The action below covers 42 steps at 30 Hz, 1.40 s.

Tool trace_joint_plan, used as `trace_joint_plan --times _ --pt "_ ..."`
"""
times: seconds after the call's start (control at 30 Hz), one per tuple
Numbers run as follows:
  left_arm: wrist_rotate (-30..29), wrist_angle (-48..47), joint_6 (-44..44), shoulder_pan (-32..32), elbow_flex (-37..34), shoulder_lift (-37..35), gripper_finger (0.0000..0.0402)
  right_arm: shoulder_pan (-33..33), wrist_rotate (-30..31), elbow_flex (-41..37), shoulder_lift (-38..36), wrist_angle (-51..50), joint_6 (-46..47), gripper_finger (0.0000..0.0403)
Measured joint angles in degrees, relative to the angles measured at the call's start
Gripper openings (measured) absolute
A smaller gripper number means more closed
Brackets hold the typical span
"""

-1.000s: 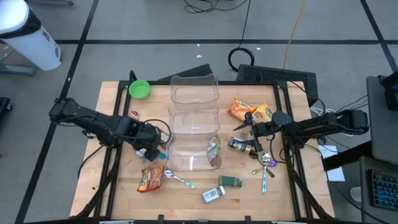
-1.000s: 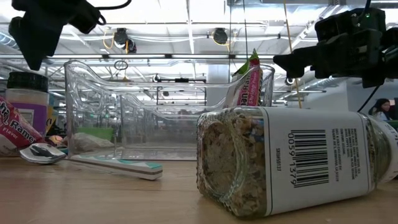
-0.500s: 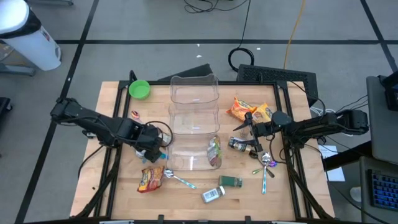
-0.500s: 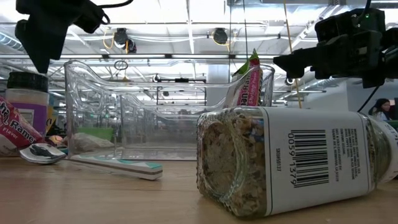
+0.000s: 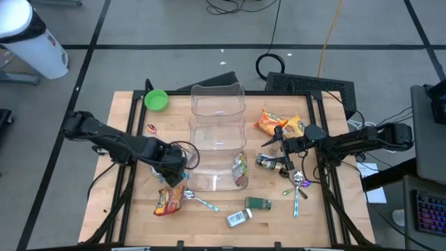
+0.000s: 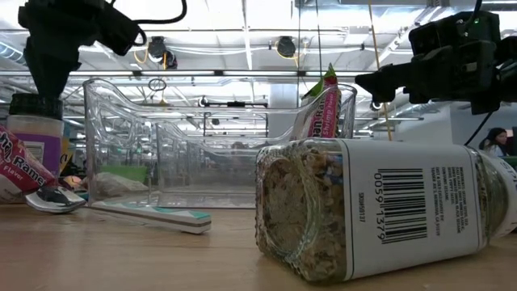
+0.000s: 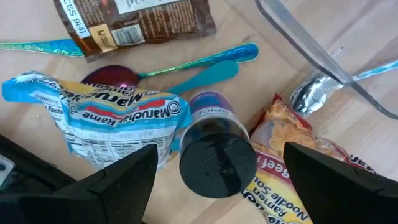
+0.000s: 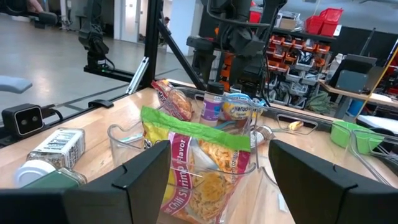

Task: Pick & Place Food Item
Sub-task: Put the purple seasoning bottle into the middle transparent bin

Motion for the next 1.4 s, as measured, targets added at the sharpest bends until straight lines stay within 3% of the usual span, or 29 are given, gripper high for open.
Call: trace_joint_plan --times 0.9,1.4 --pt "0.18 -0.42 -0.09 -0.47 -0.17 0.49 0.0323 -0.02 0.00 0.00 -0.01 -0.25 -0.02 0.0263" --pt "4.57 2.29 -2.79 -0.55 -7.21 0.47 0.0309 -0.01 0.00 0.00 -0.01 -0.67 -0.25 0.0263"
